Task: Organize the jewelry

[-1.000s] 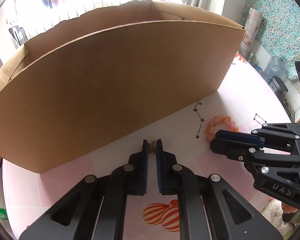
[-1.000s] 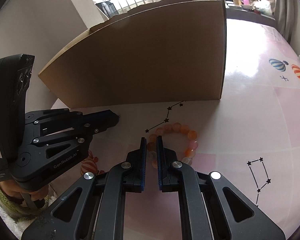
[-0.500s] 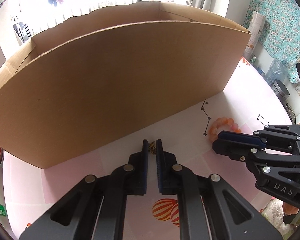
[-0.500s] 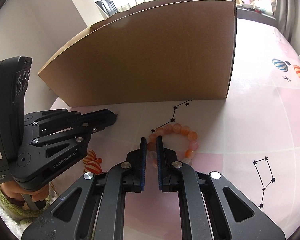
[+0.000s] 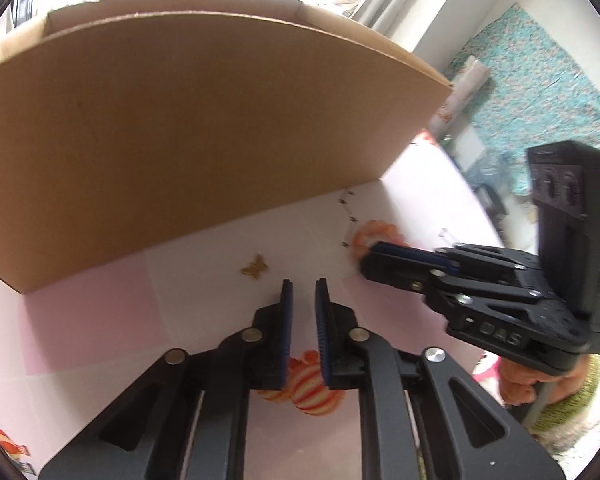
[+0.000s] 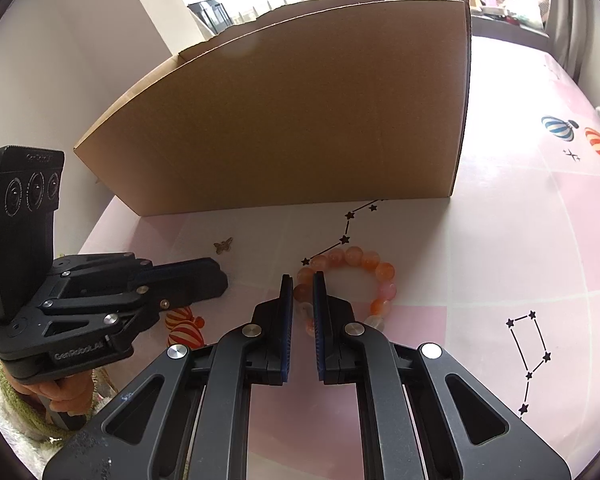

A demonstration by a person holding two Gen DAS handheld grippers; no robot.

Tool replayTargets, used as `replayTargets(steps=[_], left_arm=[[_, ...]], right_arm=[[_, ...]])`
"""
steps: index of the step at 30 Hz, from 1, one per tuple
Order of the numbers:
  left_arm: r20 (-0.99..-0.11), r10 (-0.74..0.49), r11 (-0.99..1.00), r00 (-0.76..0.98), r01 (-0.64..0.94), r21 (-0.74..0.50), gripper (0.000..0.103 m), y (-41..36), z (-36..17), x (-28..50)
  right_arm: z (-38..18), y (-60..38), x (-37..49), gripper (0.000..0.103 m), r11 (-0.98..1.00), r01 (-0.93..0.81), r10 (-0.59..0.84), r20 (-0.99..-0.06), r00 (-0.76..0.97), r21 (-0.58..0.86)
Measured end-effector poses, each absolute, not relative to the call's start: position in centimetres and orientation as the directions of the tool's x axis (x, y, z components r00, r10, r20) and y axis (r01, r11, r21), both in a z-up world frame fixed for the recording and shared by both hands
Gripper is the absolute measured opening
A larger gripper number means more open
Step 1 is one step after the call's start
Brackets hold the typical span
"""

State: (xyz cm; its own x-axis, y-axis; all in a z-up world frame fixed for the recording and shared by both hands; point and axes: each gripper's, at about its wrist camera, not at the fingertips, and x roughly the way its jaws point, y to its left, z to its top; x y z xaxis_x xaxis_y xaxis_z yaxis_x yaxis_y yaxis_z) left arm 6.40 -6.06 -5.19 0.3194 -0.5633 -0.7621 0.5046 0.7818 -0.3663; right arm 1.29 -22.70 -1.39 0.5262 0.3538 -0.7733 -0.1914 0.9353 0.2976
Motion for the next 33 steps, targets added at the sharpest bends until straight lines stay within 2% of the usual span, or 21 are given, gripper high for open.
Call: replayTargets(steps=[3, 6, 10, 15, 23, 30, 33], left_arm=[[-0.741, -0.567, 0.781, 0.36, 0.522, -0.343, 0.02, -5.6, -4.4, 6.0], [-0.738, -0.52, 0.809, 0.43, 0.524, -0.265, 0.023, -5.6, -3.5, 5.6], [-0.757, -0.468, 0.83, 0.455, 0.52, -0.201, 0.035, -6.0, -3.3, 5.9], [-0.793, -0.375, 0.854, 0.479, 0.511, -0.096, 0.035, -7.4, -4.0, 6.3], [-0.825, -0.304, 0.898, 0.476, 0.432, -0.082, 0.035, -7.5, -4.4, 6.3], [-0.841, -0.342, 0.893, 0.419, 0.422, -0.153, 0.035, -7.6, -4.5, 6.2], [-0.832, -0.365, 0.889, 0.417, 0.421, -0.179, 0.031, -7.2, -4.6, 6.6]], right_arm=[[-1.4, -22.7, 1.2, 0.008, 0.935, -0.192, 0.354, -0.772, 0.529, 0.298], [-1.3, -22.8, 1.0, 0.008, 0.934, -0.193, 0.357, -0.768, 0.532, 0.301], [-1.1, -22.8, 0.8, 0.008, 0.933, -0.196, 0.359, -0.765, 0.535, 0.301], [-1.5, -22.8, 0.8, 0.008, 0.932, -0.198, 0.363, -0.765, 0.532, 0.304], [-1.5, -23.1, 0.6, 0.008, 0.928, -0.196, 0.371, -0.759, 0.536, 0.315], [-1.6, -23.8, 0.4, 0.008, 0.922, -0.196, 0.386, -0.747, 0.54, 0.335], [-1.6, -24.1, 0.4, 0.008, 0.919, -0.196, 0.392, -0.744, 0.54, 0.342]])
